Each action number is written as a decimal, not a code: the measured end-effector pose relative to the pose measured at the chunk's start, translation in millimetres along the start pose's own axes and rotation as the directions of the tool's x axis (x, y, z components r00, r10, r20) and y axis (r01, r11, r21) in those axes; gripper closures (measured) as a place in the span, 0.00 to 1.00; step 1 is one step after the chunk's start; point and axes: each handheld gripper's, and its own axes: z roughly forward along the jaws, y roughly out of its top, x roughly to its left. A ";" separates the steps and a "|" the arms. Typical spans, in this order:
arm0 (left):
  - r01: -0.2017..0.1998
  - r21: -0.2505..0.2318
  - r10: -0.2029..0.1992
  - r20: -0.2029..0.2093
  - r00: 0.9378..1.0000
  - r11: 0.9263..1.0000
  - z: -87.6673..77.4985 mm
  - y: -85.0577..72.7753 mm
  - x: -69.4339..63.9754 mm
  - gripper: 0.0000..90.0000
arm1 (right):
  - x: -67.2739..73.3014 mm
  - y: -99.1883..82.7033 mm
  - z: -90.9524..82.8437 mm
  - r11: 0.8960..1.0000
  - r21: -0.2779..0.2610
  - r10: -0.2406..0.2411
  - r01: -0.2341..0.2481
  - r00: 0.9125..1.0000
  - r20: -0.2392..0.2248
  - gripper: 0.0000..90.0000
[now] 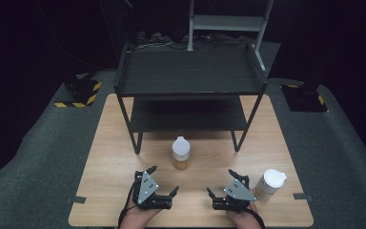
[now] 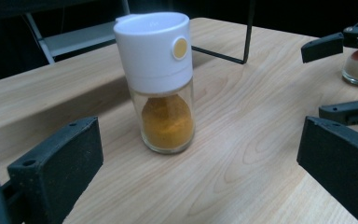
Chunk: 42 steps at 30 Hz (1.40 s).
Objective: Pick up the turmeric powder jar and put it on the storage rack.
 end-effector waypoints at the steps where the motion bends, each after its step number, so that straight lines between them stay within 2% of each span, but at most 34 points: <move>1: 0.000 -0.004 0.000 -0.002 1.000 1.000 1.2 1.4 0.2 0.00 | 0.1 0.0 0.0 1.000 0.000 0.000 0.000 1.000 0.000 0.00; 12: -0.001 -0.009 0.000 -0.013 1.000 1.000 11.5 6.9 2.3 0.00 | -1.1 -0.8 -0.7 1.000 -0.003 0.008 -0.008 1.000 -0.002 0.00; 19: 0.001 -0.012 -0.001 -0.031 1.000 1.000 23.8 8.6 4.5 0.00 | -1.1 -0.9 -0.7 1.000 -0.004 0.007 -0.007 1.000 -0.003 0.00; 36: 0.002 -0.026 -0.003 -0.043 0.999 1.000 49.8 10.3 8.3 0.00 | -1.9 -1.0 -0.7 1.000 -0.004 0.007 -0.007 1.000 -0.007 0.00; 42: 0.025 -0.028 -0.026 -0.040 0.999 0.999 61.5 9.5 12.3 0.00 | -2.2 -0.9 -0.7 1.000 -0.004 0.007 -0.007 1.000 -0.008 0.00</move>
